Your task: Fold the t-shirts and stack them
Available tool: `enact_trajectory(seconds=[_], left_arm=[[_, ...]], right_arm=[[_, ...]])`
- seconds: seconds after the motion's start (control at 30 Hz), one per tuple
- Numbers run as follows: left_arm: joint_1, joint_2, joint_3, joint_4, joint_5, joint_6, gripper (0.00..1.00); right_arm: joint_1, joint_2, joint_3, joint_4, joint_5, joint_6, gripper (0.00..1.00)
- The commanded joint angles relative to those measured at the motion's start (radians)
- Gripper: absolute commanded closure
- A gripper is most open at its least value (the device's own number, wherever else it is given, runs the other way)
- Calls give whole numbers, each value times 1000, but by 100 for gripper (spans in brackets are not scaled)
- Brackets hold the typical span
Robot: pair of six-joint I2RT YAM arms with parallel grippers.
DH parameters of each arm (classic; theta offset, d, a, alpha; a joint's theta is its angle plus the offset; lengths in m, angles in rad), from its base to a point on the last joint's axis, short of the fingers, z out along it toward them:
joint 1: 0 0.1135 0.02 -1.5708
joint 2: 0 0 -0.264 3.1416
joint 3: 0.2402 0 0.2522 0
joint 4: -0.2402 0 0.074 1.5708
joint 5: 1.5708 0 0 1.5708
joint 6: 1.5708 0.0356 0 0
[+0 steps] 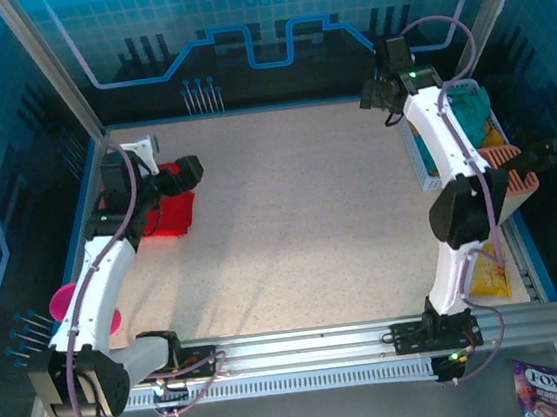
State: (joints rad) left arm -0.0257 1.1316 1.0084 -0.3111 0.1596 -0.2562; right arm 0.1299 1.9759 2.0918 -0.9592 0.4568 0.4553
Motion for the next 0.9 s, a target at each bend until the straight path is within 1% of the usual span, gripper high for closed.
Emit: enact_trajectory(seconds=[0.0,0.13,0.2,0.3,0.43,0.47,0.53,0.6,0.77,0.87], left_arm=[[-21,-24,-19,-57,38,26,1],[-51,-22,-24,-56,38,41,1],[-66,-20,-28,-53,39,46,1],[-83,-19,-25,-56,39,58,1],[-87,-21,-29,-44,43,59,1],[-89,-21,-33,-38,43,56,1],[-93,-16,-36,-37,44,57,1],[-101,-11,-33,-44,45,64,1],[-124,-9,-46,-35,44,86,1],[-137,-4,-53,-25,45,87,1]], right_arm=[[-15,102,160,-178,164,102,7],[-38,219,280,-249,264,188,18],[-56,249,278,-247,286,228,22],[-80,297,288,-270,318,306,26],[-95,336,286,-290,421,380,32],[-104,341,281,-289,419,396,33],[-124,345,271,-272,392,407,32],[-138,391,280,-283,393,434,32],[-158,475,330,-289,414,425,32],[-172,511,342,-284,394,430,32]])
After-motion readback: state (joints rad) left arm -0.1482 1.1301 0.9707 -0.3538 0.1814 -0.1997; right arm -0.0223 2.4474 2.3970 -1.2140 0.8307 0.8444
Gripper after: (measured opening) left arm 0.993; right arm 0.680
